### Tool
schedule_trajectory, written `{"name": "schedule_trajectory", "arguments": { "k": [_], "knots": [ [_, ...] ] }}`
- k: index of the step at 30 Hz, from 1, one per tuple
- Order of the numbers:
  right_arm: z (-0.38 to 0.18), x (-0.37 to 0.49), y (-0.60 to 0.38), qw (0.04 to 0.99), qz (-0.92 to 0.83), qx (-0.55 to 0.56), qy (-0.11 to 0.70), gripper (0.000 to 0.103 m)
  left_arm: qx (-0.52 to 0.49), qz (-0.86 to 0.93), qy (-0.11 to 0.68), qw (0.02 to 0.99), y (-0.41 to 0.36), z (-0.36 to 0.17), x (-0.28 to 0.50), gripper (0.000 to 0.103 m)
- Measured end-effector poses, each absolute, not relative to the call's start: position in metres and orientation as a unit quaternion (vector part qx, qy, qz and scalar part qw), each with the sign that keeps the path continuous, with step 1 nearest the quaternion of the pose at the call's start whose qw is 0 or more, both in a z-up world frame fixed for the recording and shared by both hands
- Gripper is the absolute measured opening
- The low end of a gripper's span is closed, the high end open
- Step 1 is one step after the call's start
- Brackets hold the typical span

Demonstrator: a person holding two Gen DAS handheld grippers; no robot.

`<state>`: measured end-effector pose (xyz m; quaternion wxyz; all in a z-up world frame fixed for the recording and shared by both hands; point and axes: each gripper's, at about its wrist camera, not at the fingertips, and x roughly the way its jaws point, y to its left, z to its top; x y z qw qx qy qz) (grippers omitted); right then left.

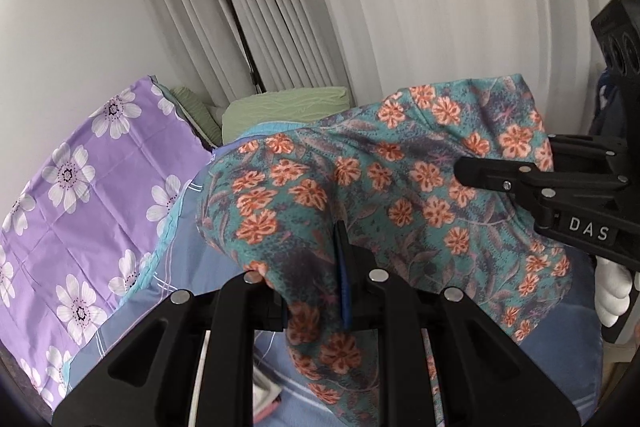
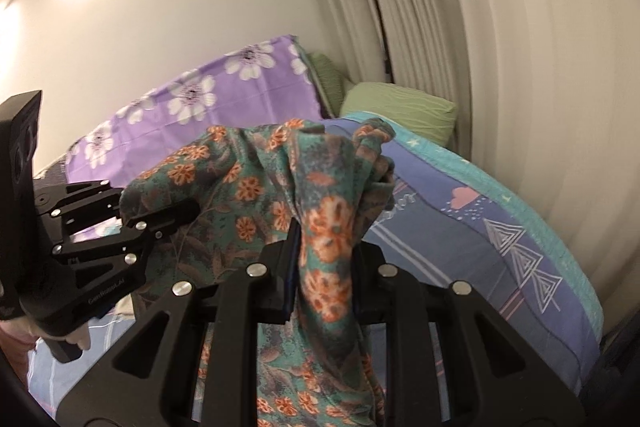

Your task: Fold small clothes

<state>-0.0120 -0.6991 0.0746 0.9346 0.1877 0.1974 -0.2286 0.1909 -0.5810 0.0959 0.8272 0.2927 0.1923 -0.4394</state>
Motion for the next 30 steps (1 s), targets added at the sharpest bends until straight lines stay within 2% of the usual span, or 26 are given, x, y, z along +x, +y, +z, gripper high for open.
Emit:
{"name": "schedule_trajectory", "arguments": {
  "k": [2, 3, 4, 6, 7, 13, 14, 15, 18, 22, 29, 30],
  "knots": [
    [0.069, -0.005, -0.712, 0.928, -0.243, 0.196, 0.203, 0.02, 0.288, -0.438, 0.195, 0.829, -0.595, 0.089, 0.198, 0.019],
    [0.066, -0.003, -0.718, 0.926, -0.248, 0.2, 0.204, 0.022, 0.287, -0.436, 0.196, 0.83, -0.599, 0.084, 0.2, 0.022],
    [0.061, 0.0, -0.726, 0.922, -0.257, 0.203, 0.207, 0.025, 0.291, -0.431, 0.199, 0.831, -0.603, 0.076, 0.205, 0.03],
    [0.043, 0.005, -0.743, 0.901, -0.307, 0.212, 0.222, 0.057, 0.317, -0.401, 0.23, 0.828, -0.614, 0.045, 0.215, 0.04],
    [0.024, 0.008, -0.757, 0.878, -0.344, 0.226, 0.245, 0.059, 0.325, -0.393, 0.246, 0.824, -0.615, 0.029, 0.218, 0.043],
    [-0.096, -0.009, -0.79, 0.792, -0.386, 0.305, 0.363, 0.057, 0.359, -0.399, 0.332, 0.775, -0.593, -0.068, 0.216, 0.048],
    [-0.11, -0.012, -0.79, 0.784, -0.389, 0.31, 0.373, 0.058, 0.358, -0.402, 0.334, 0.773, -0.589, -0.078, 0.214, 0.049],
    [-0.118, -0.02, -0.784, 0.797, -0.39, 0.303, 0.347, 0.058, 0.345, -0.403, 0.318, 0.786, -0.582, -0.081, 0.21, 0.051],
    [-0.12, -0.021, -0.768, 0.809, -0.404, 0.251, 0.346, 0.058, 0.3, -0.402, 0.343, 0.794, -0.575, -0.081, 0.218, 0.051],
    [-0.12, -0.022, -0.765, 0.805, -0.407, 0.25, 0.351, 0.058, 0.291, -0.398, 0.35, 0.796, -0.573, -0.083, 0.221, 0.058],
    [-0.114, -0.034, -0.758, 0.797, -0.427, 0.25, 0.346, 0.058, 0.253, -0.403, 0.341, 0.811, -0.547, -0.071, 0.21, 0.061],
    [-0.112, -0.038, -0.752, 0.796, -0.431, 0.247, 0.345, 0.058, 0.235, -0.413, 0.346, 0.809, -0.536, -0.067, 0.205, 0.064]
  ]
}}
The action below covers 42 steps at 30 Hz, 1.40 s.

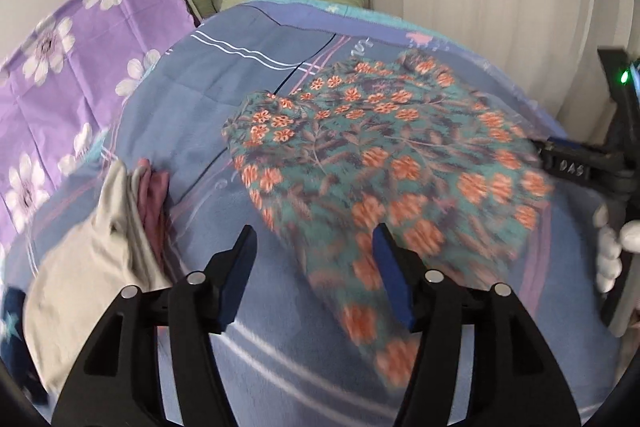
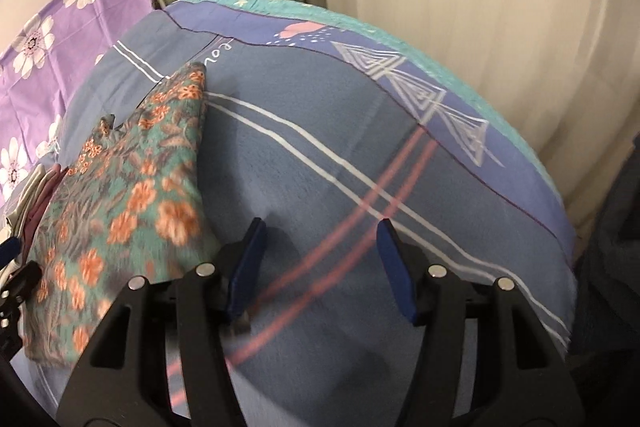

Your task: Fold small clothes

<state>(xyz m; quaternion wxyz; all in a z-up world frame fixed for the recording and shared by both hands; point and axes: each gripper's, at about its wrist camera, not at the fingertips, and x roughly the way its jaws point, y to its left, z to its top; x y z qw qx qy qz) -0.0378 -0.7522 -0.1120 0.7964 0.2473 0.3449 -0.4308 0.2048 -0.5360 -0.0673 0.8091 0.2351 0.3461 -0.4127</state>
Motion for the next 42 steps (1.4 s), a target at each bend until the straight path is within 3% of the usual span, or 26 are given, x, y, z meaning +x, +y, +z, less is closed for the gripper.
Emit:
{"name": "schedule_trajectory", "arguments": {
  "k": [8, 14, 19, 24, 31, 42],
  "knots": [
    [-0.075, -0.078, -0.662, 0.846, -0.386, 0.203, 0.305, 0.058, 0.166, -0.459, 0.358, 0.796, -0.458, -0.069, 0.151, 0.072],
    [-0.044, -0.095, -0.582, 0.887, -0.312, 0.199, 0.275, 0.066, 0.104, -0.444, 0.37, 0.81, -0.392, -0.064, 0.129, 0.074],
    [-0.026, -0.109, -0.524, 0.905, -0.275, 0.195, 0.261, 0.071, 0.077, -0.416, 0.331, 0.844, -0.339, -0.038, 0.104, 0.087],
    [-0.003, -0.126, -0.478, 0.911, -0.281, 0.173, 0.248, 0.084, 0.063, -0.396, 0.279, 0.873, -0.306, -0.005, 0.074, 0.1],
    [0.018, -0.148, -0.441, 0.908, -0.306, 0.162, 0.236, 0.091, 0.068, -0.397, 0.227, 0.886, -0.278, 0.024, 0.027, 0.101],
    [0.024, -0.166, -0.402, 0.911, -0.3, 0.154, 0.238, 0.094, 0.077, -0.352, 0.245, 0.9, -0.241, 0.028, -0.008, 0.101]
  ]
}}
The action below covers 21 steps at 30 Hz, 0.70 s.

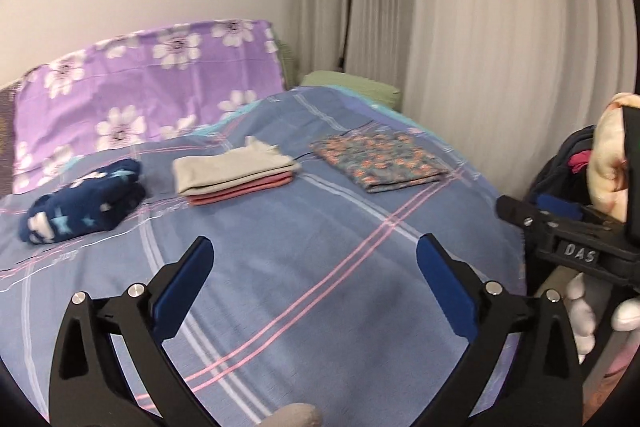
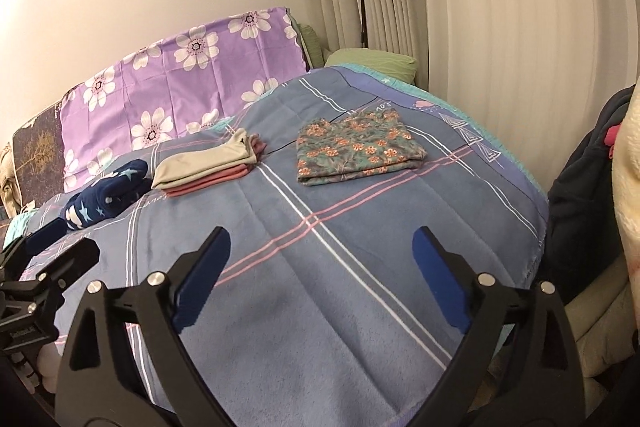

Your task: Fold small clothes

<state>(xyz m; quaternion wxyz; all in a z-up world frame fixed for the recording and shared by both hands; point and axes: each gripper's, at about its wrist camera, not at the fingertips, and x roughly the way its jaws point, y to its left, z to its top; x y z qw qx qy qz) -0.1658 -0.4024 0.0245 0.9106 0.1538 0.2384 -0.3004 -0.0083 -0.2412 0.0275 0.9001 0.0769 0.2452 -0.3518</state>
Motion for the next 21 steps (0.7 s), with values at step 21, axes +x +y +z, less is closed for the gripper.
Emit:
{"name": "schedule_trajectory", "arguments": {
  "k": [21],
  "knots": [
    [0.02, -0.171, -0.394, 0.903, -0.315, 0.146, 0.254, 0.094, 0.088, -0.353, 0.254, 0.896, -0.232, 0.019, -0.026, 0.101]
  ]
}}
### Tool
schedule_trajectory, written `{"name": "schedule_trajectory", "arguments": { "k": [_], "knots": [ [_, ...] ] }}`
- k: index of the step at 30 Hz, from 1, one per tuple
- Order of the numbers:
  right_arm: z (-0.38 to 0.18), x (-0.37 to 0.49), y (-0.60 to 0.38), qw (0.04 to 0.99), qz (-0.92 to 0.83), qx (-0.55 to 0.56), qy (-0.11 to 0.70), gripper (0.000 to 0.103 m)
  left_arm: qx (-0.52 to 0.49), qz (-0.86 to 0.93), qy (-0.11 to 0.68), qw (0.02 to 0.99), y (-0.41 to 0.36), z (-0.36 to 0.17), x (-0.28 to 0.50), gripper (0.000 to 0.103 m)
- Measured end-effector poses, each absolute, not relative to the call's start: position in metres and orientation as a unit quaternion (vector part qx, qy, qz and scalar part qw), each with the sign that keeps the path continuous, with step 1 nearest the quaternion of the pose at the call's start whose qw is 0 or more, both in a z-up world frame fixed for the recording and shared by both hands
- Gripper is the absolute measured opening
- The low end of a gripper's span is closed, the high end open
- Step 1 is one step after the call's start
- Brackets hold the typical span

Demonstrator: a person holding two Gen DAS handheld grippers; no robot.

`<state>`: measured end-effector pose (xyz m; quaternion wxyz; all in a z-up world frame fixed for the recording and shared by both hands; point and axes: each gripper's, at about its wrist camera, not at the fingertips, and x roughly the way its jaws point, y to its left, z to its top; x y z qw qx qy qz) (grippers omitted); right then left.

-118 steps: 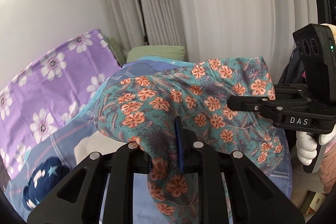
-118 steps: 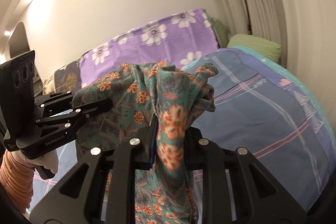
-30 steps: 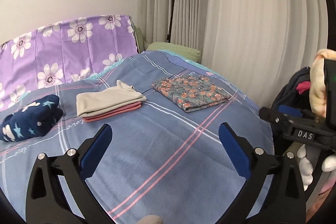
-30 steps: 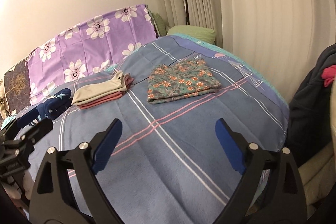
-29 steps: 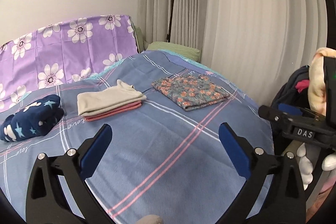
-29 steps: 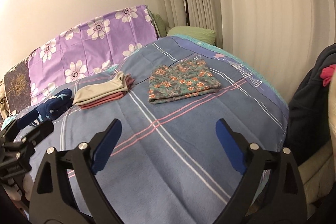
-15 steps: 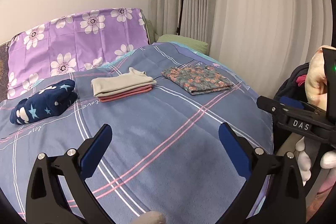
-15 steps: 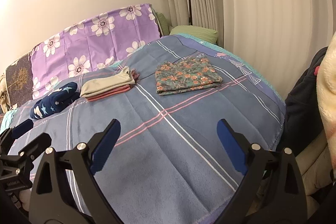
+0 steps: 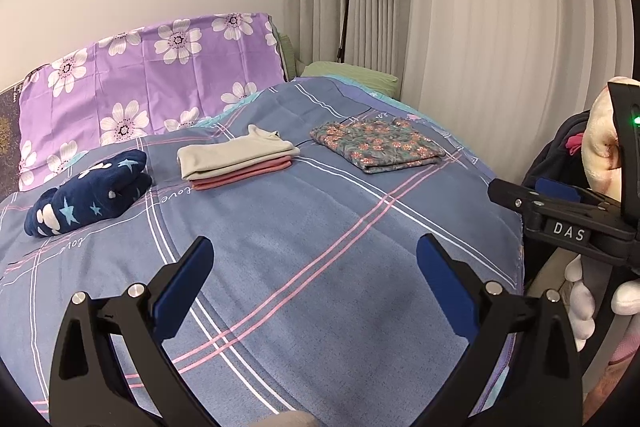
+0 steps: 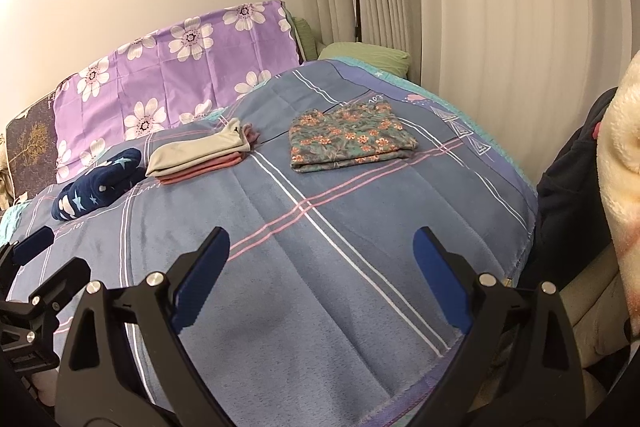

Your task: Fold small clothes

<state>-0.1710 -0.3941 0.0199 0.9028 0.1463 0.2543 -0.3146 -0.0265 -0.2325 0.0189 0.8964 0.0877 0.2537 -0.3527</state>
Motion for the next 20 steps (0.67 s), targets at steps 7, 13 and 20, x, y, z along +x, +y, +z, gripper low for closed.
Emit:
{"name": "schedule_trajectory", "arguments": {
  "k": [7, 13, 20],
  "knots": [
    [0.0188, -0.1687, -0.3938, 0.903, -0.314, 0.145, 0.257, 0.094, 0.094, -0.352, 0.251, 0.897, -0.2329, 0.0175, -0.0297, 0.101],
    [0.0187, -0.1663, -0.3935, 0.903, -0.312, 0.144, 0.258, 0.094, 0.096, -0.35, 0.253, 0.897, -0.2346, 0.0168, -0.0293, 0.101],
    [0.0178, -0.1656, -0.3932, 0.903, -0.313, 0.143, 0.258, 0.095, 0.107, -0.35, 0.254, 0.895, -0.2354, 0.0126, -0.0306, 0.101]
  ]
}}
